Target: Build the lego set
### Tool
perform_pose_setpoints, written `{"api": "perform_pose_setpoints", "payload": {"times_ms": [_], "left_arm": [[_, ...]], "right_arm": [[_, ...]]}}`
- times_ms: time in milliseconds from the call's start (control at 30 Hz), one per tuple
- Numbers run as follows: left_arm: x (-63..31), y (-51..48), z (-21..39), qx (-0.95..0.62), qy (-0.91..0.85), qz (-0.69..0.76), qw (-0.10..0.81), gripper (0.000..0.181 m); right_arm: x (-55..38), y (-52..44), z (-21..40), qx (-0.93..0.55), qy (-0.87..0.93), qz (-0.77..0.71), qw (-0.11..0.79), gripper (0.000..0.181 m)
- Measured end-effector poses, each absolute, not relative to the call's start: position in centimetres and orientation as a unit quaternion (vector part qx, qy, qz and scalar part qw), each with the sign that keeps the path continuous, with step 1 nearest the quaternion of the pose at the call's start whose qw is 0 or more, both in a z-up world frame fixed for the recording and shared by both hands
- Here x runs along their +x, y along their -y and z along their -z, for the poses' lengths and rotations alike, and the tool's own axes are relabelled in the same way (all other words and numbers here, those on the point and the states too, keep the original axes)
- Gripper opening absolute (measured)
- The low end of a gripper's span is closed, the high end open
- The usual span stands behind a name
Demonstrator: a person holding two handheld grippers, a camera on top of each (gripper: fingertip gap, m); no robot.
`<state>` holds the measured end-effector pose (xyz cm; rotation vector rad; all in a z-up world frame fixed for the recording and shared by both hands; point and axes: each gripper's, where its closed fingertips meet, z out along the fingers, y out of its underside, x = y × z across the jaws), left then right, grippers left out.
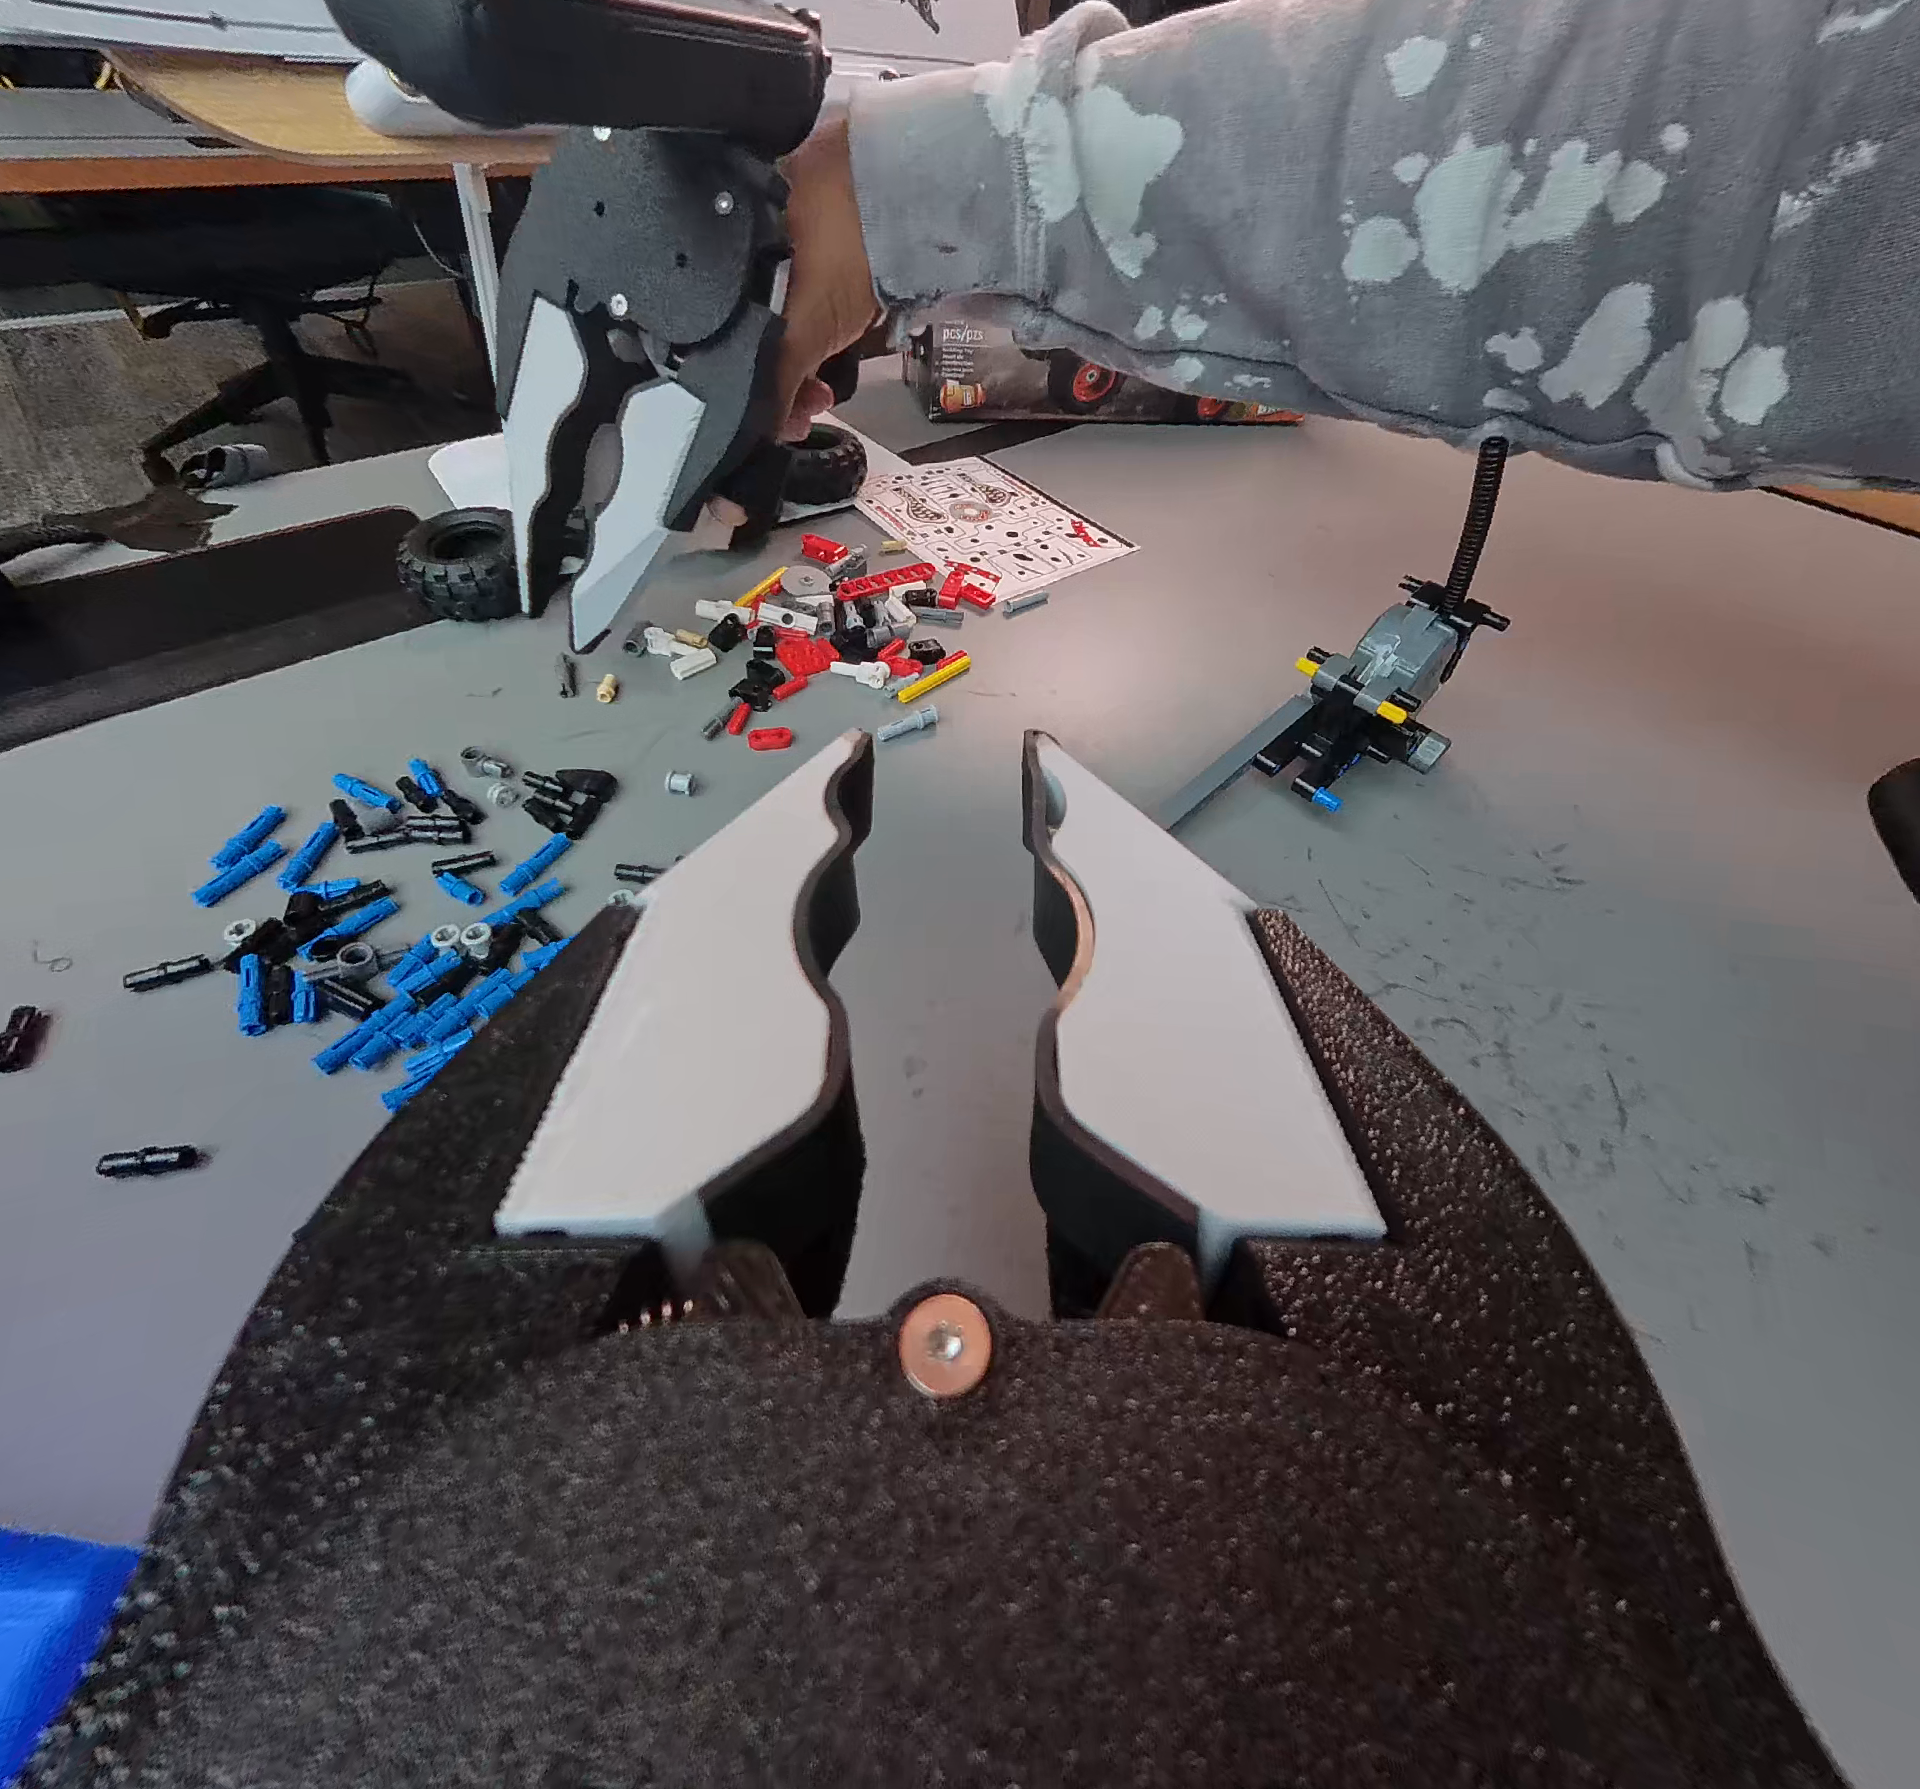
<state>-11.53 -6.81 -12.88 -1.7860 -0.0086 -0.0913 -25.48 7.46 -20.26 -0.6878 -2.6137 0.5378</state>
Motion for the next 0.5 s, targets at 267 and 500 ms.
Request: {"api": "perform_pose_setpoints", "payload": {"times_ms": [267,500], "left_arm": [[-12.0,6.8,12.8,-0.775,0.003,0.06,0.629,0.029],[-11.8,6.8,12.9,-0.777,-0.004,0.052,0.627,0.029]], "right_arm": [[-25.5,-7.2,22.3,-0.284,0.932,-0.196,0.113,0.005],[-24.4,-7.3,21.2,-0.305,0.919,-0.196,0.155,0.005]]}}
